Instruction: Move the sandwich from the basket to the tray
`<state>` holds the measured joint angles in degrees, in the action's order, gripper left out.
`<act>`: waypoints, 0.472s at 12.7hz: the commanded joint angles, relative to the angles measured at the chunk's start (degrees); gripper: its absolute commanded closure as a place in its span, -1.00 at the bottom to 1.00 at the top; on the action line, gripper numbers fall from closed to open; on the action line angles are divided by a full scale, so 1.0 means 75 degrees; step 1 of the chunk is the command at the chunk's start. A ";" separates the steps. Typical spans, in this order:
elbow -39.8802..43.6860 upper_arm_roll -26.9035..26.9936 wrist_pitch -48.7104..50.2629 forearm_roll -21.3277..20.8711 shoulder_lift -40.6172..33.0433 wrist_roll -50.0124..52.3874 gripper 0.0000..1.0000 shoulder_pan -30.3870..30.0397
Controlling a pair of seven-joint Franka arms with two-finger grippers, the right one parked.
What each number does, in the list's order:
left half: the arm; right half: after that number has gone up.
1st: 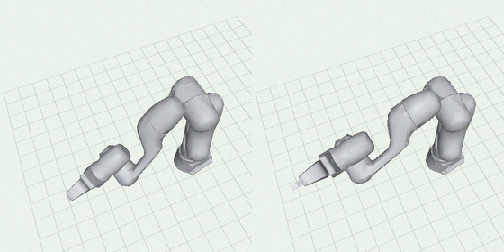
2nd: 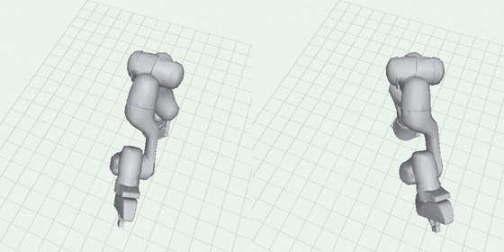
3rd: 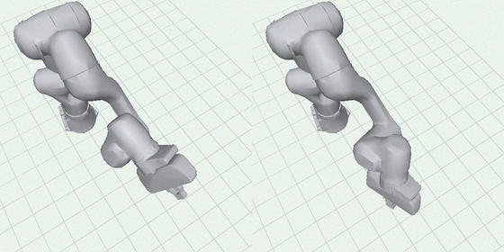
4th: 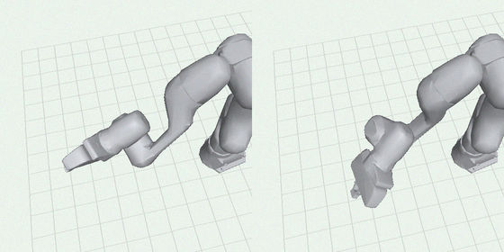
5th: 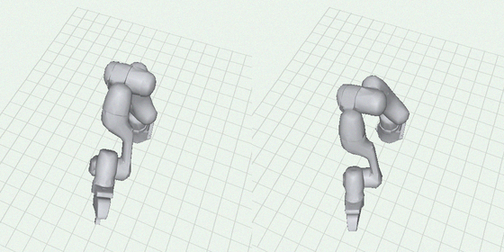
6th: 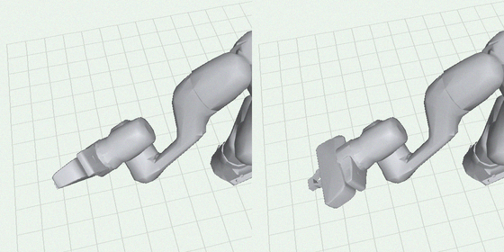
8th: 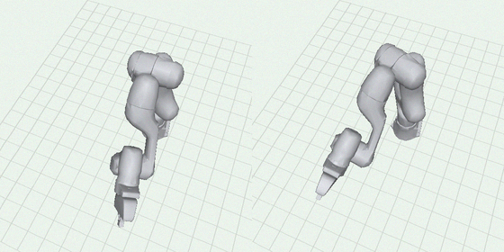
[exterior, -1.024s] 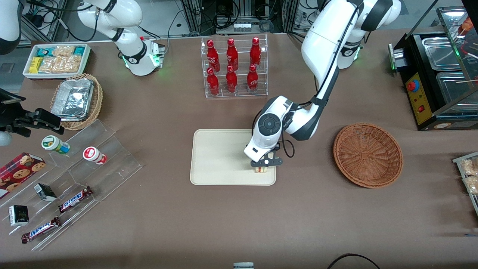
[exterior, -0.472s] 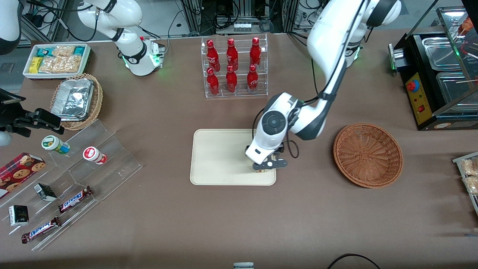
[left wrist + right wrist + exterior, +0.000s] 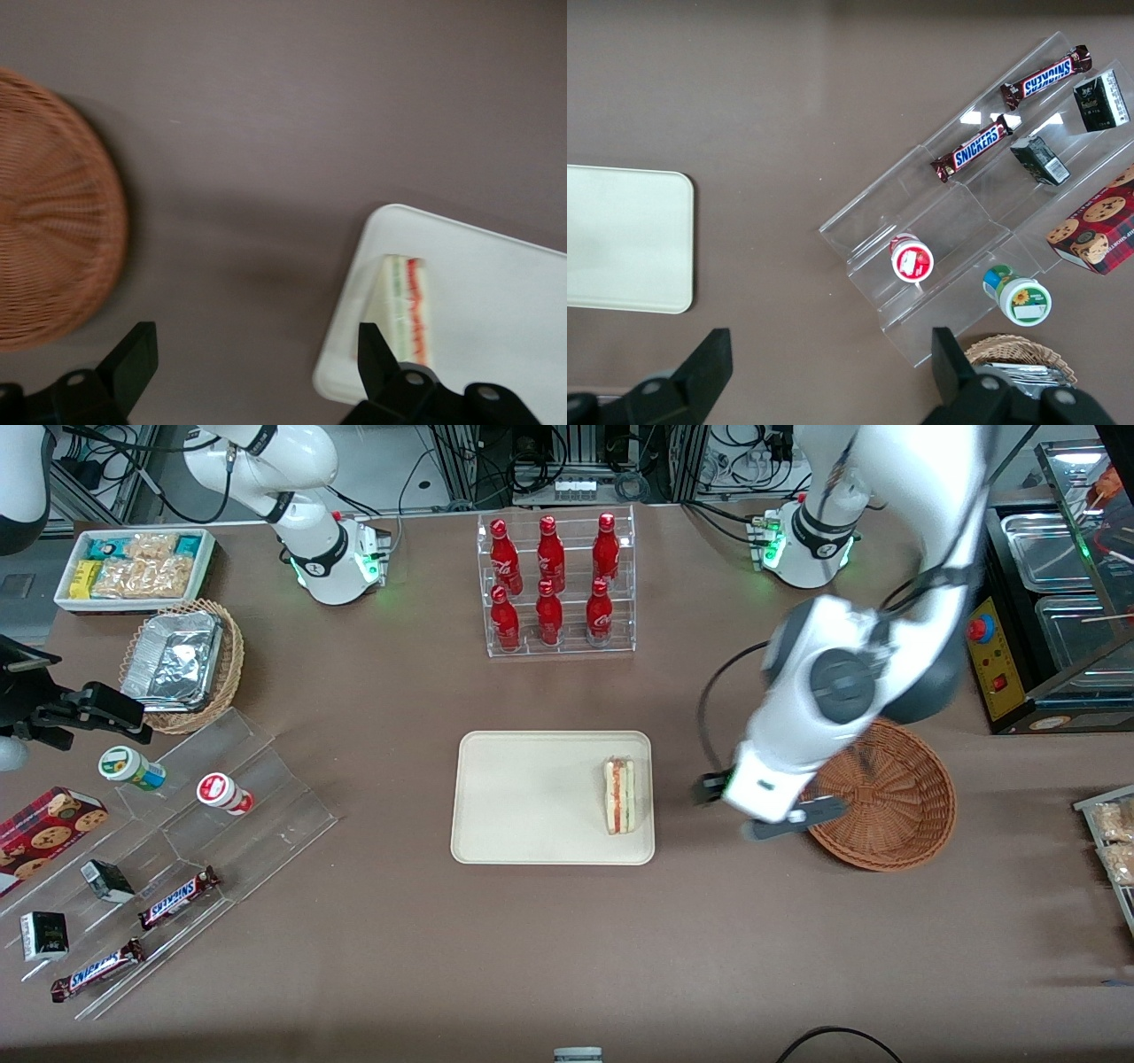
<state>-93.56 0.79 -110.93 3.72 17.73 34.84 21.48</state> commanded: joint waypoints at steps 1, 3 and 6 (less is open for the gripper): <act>-0.0661 -0.0071 0.0830 -0.0120 -0.1177 -0.0473 -1.00 -0.0821; -0.0650 -0.0047 0.1544 -0.0144 -0.1601 -0.1604 -1.00 -0.1292; -0.0778 -0.0059 0.2179 -0.0858 -0.2233 -0.2067 -1.00 -0.1434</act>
<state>-96.94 1.28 -96.38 0.03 4.80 20.60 10.77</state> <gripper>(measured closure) 0.000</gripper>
